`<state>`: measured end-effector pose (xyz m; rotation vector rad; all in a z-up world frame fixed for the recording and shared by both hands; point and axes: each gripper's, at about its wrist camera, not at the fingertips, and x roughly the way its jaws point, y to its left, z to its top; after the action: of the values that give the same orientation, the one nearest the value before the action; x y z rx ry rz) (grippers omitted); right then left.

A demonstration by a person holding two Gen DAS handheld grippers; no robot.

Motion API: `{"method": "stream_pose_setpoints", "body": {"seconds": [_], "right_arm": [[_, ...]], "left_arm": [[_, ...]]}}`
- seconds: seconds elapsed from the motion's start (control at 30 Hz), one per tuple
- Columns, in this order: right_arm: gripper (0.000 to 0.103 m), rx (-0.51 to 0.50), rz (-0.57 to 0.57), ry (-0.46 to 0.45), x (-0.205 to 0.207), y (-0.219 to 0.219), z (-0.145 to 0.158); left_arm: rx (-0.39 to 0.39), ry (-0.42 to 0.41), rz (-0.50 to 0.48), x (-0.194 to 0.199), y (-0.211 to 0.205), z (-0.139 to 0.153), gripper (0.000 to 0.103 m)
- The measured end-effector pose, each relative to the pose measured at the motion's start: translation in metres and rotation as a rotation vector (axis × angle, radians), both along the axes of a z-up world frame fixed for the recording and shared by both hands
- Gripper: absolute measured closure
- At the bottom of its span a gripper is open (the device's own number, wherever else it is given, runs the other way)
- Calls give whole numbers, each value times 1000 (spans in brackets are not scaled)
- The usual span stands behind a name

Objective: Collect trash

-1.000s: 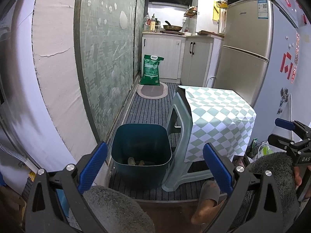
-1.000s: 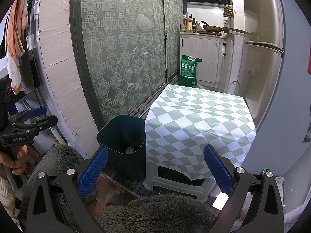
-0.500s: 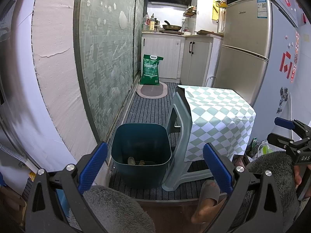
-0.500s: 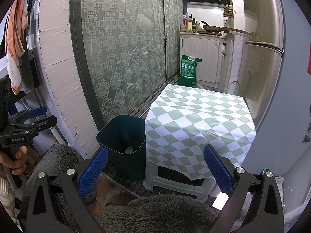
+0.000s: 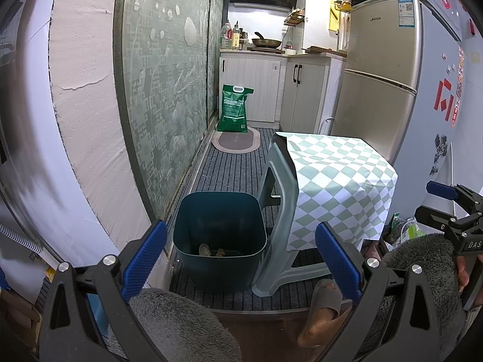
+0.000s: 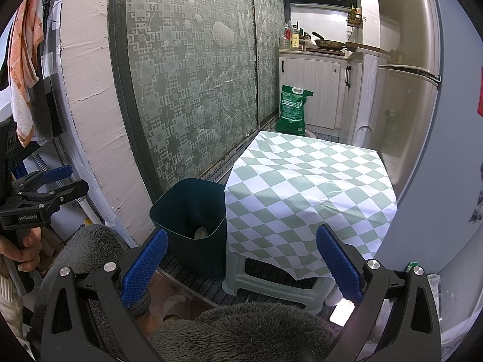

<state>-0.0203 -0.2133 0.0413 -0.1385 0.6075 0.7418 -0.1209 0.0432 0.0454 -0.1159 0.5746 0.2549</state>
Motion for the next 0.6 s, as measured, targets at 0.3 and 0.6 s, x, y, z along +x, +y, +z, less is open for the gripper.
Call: {"method": "stream_pose_setpoints", "body": {"seconds": [0.3, 0.6], "right_arm": [[4, 0, 0, 0, 0, 0, 0], [4, 0, 0, 0, 0, 1, 0]], "left_arm": [[-7, 4, -12, -1, 4, -1, 3], [-4, 4, -20, -2, 4, 1, 3]]}}
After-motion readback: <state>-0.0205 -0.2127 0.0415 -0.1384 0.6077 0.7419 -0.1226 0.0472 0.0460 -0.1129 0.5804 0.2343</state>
